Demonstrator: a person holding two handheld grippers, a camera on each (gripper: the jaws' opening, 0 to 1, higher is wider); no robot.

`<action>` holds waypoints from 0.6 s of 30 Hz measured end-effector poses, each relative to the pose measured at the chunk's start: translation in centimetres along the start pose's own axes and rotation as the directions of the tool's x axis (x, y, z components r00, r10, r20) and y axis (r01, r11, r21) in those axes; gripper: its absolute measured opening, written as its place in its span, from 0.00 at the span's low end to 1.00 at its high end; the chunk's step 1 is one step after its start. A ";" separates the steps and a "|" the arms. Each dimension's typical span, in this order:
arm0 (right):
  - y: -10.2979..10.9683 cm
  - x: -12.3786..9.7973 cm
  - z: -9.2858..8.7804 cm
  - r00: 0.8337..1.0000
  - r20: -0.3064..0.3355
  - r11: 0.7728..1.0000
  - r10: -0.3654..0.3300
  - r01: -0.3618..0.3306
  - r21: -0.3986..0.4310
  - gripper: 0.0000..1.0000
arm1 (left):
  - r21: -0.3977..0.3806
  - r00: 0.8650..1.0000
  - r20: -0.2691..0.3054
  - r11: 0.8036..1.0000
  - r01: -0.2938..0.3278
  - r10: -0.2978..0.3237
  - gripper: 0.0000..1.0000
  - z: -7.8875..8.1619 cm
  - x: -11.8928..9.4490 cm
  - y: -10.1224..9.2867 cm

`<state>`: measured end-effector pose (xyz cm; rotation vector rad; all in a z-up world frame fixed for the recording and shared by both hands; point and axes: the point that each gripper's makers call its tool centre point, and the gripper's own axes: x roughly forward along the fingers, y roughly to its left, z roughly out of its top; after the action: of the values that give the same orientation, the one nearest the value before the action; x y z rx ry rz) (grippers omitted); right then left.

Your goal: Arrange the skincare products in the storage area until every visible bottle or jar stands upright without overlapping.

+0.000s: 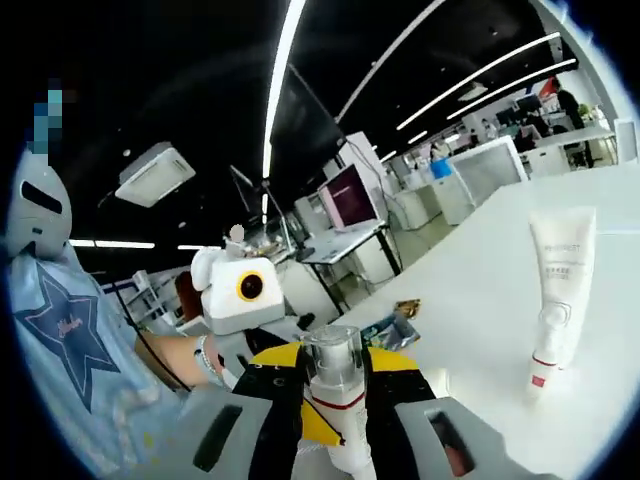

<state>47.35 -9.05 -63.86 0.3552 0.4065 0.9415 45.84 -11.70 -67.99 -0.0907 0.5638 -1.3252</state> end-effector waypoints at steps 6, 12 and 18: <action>-0.3 0.3 -0.1 0.998 -0.002 0.997 -0.065 0.065 -0.031 0.15 | -0.059 1.000 -0.004 0.998 0.001 -0.001 0.20 -0.2 0.2 0.3; -0.9 0.5 -0.6 0.988 -0.022 0.983 -0.154 0.152 -0.100 0.15 | -0.007 0.999 0.001 0.999 -0.048 0.048 0.23 -0.1 0.4 0.6; -0.9 0.9 -1.2 0.980 -0.045 0.967 -0.193 0.182 -0.178 0.15 | 0.127 0.988 -0.031 0.981 -0.144 0.149 0.23 -0.8 0.5 1.3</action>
<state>47.89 -8.67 -65.51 0.1263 0.4045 0.7967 46.70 -11.65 -69.35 0.0795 0.5111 -1.2171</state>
